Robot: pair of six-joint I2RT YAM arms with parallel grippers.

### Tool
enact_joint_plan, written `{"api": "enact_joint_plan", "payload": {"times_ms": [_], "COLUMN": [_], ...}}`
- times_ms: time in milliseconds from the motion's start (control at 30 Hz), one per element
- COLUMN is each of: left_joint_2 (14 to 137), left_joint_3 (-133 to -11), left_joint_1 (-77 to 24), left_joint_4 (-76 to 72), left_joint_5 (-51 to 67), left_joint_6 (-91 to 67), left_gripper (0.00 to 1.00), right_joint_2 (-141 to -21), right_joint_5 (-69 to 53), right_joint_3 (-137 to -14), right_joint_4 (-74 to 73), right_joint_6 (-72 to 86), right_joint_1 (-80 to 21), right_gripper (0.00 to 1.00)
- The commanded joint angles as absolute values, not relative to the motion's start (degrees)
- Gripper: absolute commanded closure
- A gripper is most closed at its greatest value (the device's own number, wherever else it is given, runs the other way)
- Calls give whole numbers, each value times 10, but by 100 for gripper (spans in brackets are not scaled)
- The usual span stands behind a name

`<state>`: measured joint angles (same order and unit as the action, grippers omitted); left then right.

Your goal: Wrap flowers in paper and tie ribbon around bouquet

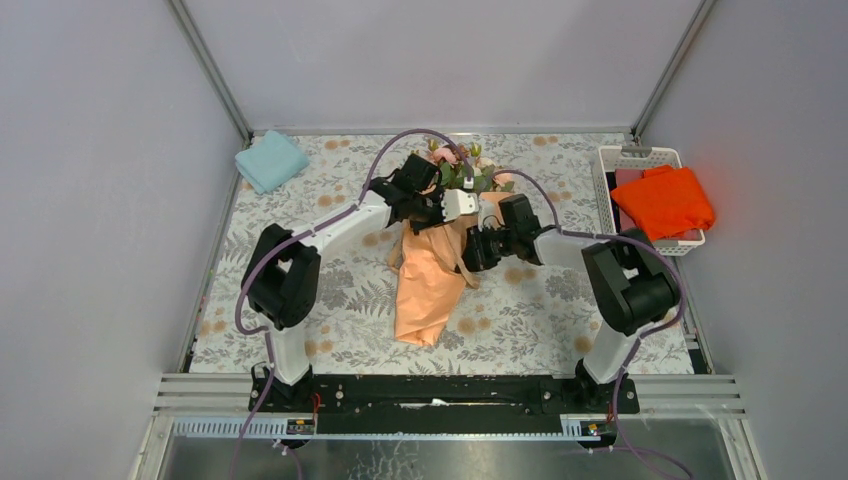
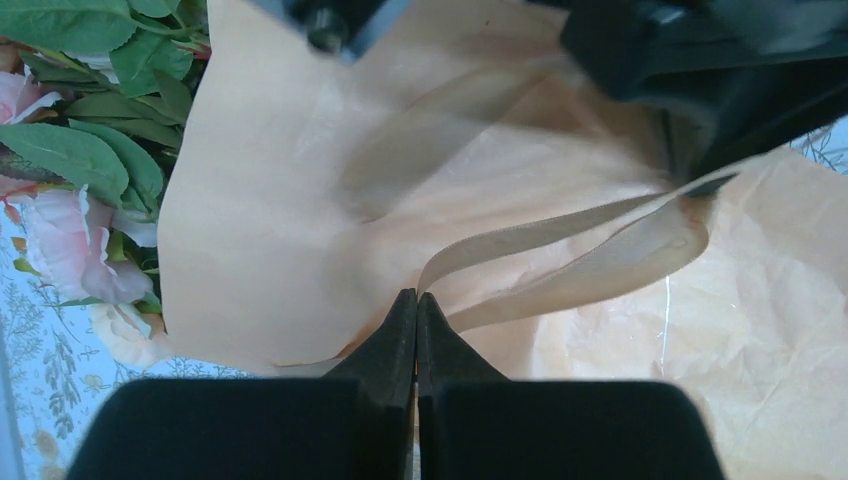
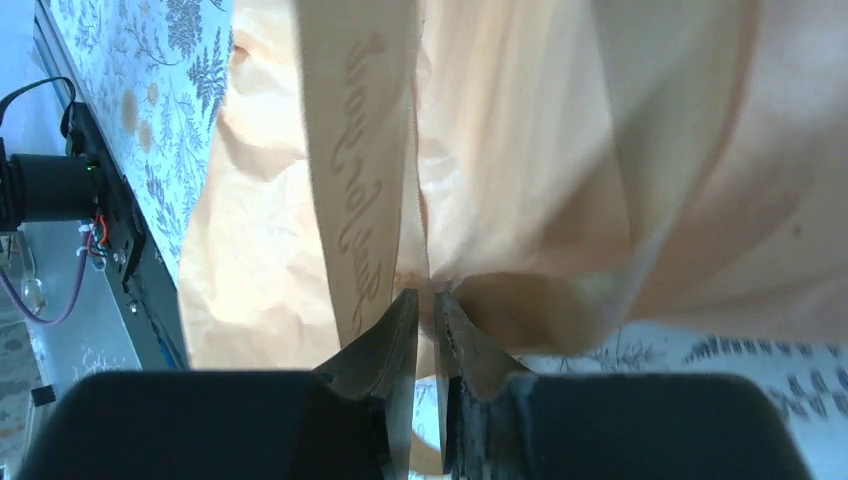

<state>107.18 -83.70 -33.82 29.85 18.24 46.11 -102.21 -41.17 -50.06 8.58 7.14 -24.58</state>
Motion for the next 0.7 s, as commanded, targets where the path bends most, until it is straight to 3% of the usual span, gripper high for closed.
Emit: {"api": "enact_joint_plan", "payload": {"times_ms": [0,167,300,400,567,667], "left_joint_2": [1085,1093,1100,1109,1120,1127], "left_joint_3": [-846,-849,-844,-848,-843,-827], "left_joint_1": [-338,-333,-332,-326,-311,-307], "left_joint_4": [256,247,245,245,241,227], "left_joint_5": [166,184,187,187,216,250], "left_joint_6": [404,364,344,328,309,292], "left_gripper": [100,100,100,100,100,100], "right_joint_2": [-934,-848,-797,-760,-769,-819], "right_joint_5": [-385,-268,-282,-359,-394,-391], "right_joint_3": [-491,-481,-454,-376,-258,-279], "right_joint_4": [49,20,57,219,546,557], "right_joint_6": [86,114,113,100,54,-18], "right_joint_1": [-215,-181,-193,-251,-311,-311], "right_gripper": [79,72,71,71,58,54]}}
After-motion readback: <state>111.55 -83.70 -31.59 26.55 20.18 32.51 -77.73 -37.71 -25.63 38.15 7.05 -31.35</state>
